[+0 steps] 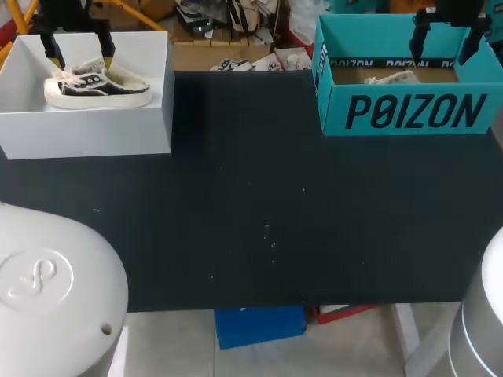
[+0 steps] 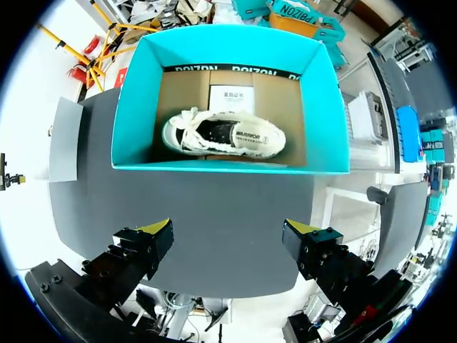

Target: Take the shoe out of the shoebox, open the shoe tongue, remove and reinsert the insole, then place the shoe into the shoebox

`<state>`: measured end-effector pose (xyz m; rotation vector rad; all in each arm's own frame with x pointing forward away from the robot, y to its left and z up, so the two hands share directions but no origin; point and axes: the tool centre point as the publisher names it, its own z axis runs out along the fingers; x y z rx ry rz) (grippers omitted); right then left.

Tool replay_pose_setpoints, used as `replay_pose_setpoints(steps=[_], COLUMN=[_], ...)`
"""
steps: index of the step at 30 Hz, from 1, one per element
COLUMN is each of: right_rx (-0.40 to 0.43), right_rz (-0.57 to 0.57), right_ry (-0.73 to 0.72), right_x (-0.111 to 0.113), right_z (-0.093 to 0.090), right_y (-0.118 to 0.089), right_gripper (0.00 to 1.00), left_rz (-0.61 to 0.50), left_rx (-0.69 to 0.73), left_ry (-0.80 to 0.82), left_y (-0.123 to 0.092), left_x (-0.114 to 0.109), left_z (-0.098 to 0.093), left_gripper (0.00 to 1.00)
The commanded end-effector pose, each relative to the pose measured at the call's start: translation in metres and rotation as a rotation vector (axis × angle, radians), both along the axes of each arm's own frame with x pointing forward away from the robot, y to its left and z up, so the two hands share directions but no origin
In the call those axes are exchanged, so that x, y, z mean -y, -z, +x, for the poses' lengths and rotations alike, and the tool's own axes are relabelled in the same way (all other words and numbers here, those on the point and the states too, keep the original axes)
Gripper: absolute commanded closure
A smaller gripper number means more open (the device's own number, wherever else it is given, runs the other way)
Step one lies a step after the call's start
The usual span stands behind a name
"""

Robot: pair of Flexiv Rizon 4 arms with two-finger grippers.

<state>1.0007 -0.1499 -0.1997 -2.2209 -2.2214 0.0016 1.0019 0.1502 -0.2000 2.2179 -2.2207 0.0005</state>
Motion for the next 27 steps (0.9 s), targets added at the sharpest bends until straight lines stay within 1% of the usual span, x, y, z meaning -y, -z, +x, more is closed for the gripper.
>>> replay_pose_setpoints(steps=[1, 7, 8, 9, 11, 12, 13, 14, 27], right_rx=[0.0, 0.0, 0.0, 0.0, 0.0, 0.0, 0.0, 0.0, 0.0], right_rz=[0.0, 0.0, 0.0, 0.0, 0.0, 0.0, 0.0, 0.0, 0.0], right_ry=[0.0, 0.0, 0.0, 0.0, 0.0, 0.0, 0.0, 0.0, 0.0], right_x=[0.0, 0.0, 0.0, 0.0, 0.0, 0.0, 0.0, 0.0, 0.0], right_z=[0.0, 0.0, 0.0, 0.0, 0.0, 0.0, 0.0, 0.0, 0.0], right_y=[0.0, 0.0, 0.0, 0.0, 0.0, 0.0, 0.0, 0.0, 0.0], right_gripper=[0.0, 0.0, 0.0, 0.0, 0.0, 0.0, 0.0, 0.0, 0.0], left_rz=[-0.005, -0.012, -0.022, -0.025, -0.028, -0.018, 0.025, 0.07, 0.07], left_rx=[0.009, 0.012, 0.007, 0.004, -0.012, -0.026, -0.09, -0.05, -0.05], left_ry=[0.047, 0.371, 0.449, 0.489, 0.618, 0.716, 0.895, 1.001, 1.001], left_y=[0.0, 0.0, -0.001, -0.001, -0.003, -0.004, -0.004, -0.005, -0.005], left_x=[0.0, -0.001, -0.001, -0.002, -0.002, -0.004, -0.01, -0.016, -0.016], left_z=[0.001, 0.006, 0.006, 0.006, 0.006, 0.006, 0.004, 0.002, 0.002], left_gripper=[0.0, 0.0, 0.0, 0.0, 0.0, 0.0, 0.0, 0.0, 0.0])
